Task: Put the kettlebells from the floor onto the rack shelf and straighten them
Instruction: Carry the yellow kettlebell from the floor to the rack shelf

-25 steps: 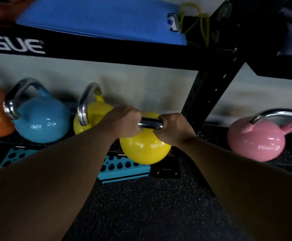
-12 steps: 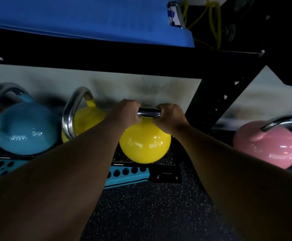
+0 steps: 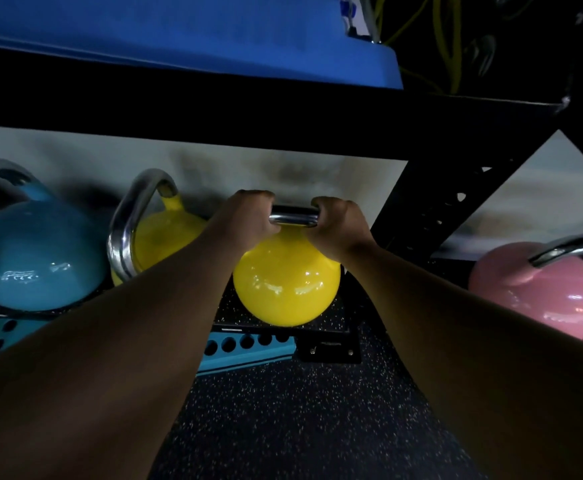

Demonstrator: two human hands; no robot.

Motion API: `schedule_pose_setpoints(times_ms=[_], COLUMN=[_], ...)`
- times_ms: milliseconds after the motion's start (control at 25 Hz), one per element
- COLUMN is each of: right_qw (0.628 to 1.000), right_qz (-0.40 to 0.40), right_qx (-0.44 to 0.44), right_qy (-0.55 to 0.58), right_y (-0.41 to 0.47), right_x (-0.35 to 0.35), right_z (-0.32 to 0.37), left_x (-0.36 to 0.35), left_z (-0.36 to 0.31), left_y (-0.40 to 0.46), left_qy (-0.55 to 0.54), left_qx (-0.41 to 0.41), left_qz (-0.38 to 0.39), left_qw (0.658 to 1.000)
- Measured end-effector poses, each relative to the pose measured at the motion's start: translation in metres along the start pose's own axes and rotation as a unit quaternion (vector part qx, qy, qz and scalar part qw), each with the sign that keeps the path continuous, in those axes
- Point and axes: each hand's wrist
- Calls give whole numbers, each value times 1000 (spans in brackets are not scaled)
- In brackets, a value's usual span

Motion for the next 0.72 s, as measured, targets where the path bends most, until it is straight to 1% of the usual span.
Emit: schedule_pose_setpoints(times_ms=[160, 320, 400, 480, 640, 720], right_qw=[1000, 996, 994, 996, 994, 993], right_qz=[10, 21, 10, 4, 16, 5], right_qx=[-8, -21, 14, 38, 70, 77], right_qy=[-22, -83, -105, -83, -88, -85], right_y=[-2, -15, -31, -51, -83, -99], right_x=[0, 8, 13, 15, 25, 32], right_z=[1, 13, 12, 5, -5, -7], left_x=[0, 11, 14, 13, 23, 29], left_z=[-3, -8, -9, -7, -15, -34], left_y=[-3, -13, -28, -50, -69, -74], left_qy=[6, 100, 103, 108, 190, 197], left_qx=[9, 38, 16, -21, -119, -140], left_qz=[-1, -2, -12, -22, -63, -67], left_qw=[1000, 994, 995, 994, 973, 968])
Point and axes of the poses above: each hand's wrist, its own y-axis towards the middle knuckle, its own x-axis out of the back of the hand, z = x × y, and after that the axes turned 5 degrees about z, right-handed
